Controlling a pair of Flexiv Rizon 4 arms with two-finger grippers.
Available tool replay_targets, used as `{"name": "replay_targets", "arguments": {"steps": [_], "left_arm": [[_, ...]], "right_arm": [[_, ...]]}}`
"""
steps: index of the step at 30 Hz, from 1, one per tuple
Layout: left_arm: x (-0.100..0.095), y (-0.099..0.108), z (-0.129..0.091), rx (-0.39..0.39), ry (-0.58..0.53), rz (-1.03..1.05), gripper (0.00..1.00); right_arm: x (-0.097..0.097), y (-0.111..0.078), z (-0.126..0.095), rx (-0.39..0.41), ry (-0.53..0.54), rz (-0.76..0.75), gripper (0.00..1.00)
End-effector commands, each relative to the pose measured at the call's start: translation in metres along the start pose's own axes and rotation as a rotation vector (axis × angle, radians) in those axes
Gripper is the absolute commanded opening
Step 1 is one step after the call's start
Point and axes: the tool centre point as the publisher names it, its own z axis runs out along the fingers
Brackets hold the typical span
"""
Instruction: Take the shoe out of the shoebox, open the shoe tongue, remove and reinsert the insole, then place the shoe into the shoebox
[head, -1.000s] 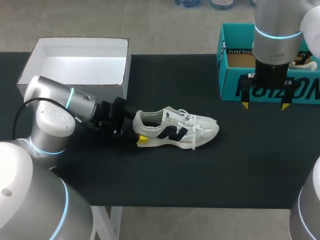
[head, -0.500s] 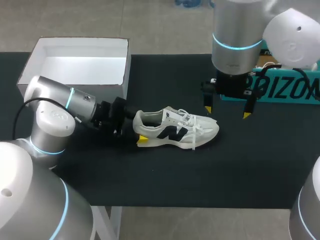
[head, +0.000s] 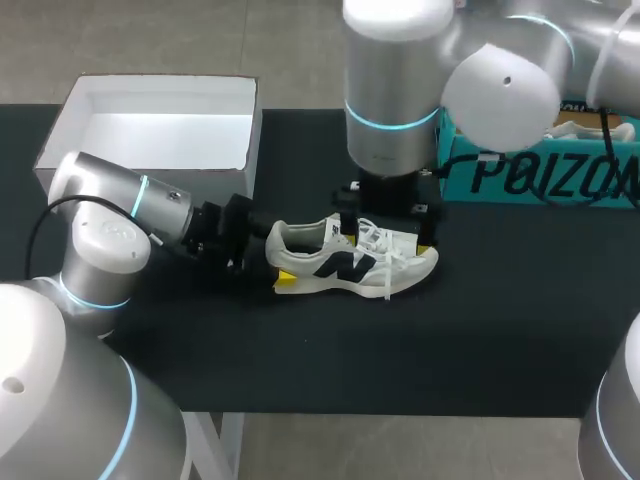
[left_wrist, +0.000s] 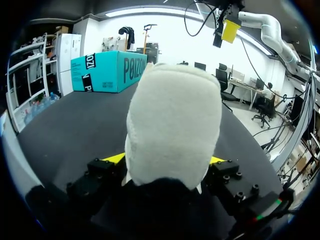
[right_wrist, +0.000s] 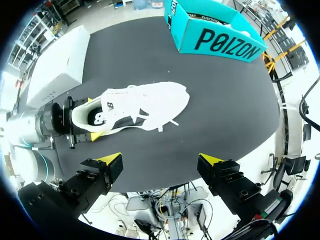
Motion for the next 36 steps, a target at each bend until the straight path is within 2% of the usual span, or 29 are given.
{"name": "replay_targets", "arguments": {"steps": [1,8,12,18,23,29,30,32,36], "left_arm": [[0.000,0.001,0.001,0.000,0.001,0.001,0.00],[0.000,0.001,0.001,0.000,0.001,0.001,0.00],[0.000,0.001,0.001,0.000,0.001,0.001,0.00],[0.000,0.001,0.001,0.000,0.001,0.001,0.00],[0.000,0.001,0.001,0.000,0.001,0.001,0.00],[0.000,0.001,0.001,0.000,0.001,0.001,0.00],[0.000,0.001,0.001,0.000,0.001,0.001,0.00],[0.000,0.001,0.001,0.000,0.001,0.001,0.00],[0.000,0.001,0.001,0.000,0.001,0.001,0.00]], "right_arm": [[0.052,0.003,0.013,0.011,-0.079,-0.037,1.00],[0.075,0.023,0.035,-0.002,-0.097,-0.054,1.00],[0.089,0.034,0.040,-0.027,-0.105,-0.069,1.00],[0.105,0.037,0.051,-0.044,-0.135,-0.134,1.00],[0.107,0.038,0.065,-0.052,-0.183,-0.154,1.00],[0.098,0.052,0.081,-0.075,-0.266,-0.157,1.00],[0.095,0.055,0.082,-0.077,-0.274,-0.151,0.96],[0.090,0.061,0.085,-0.079,-0.287,-0.143,0.75],[0.077,0.070,0.084,-0.078,-0.300,-0.122,0.66]]}}
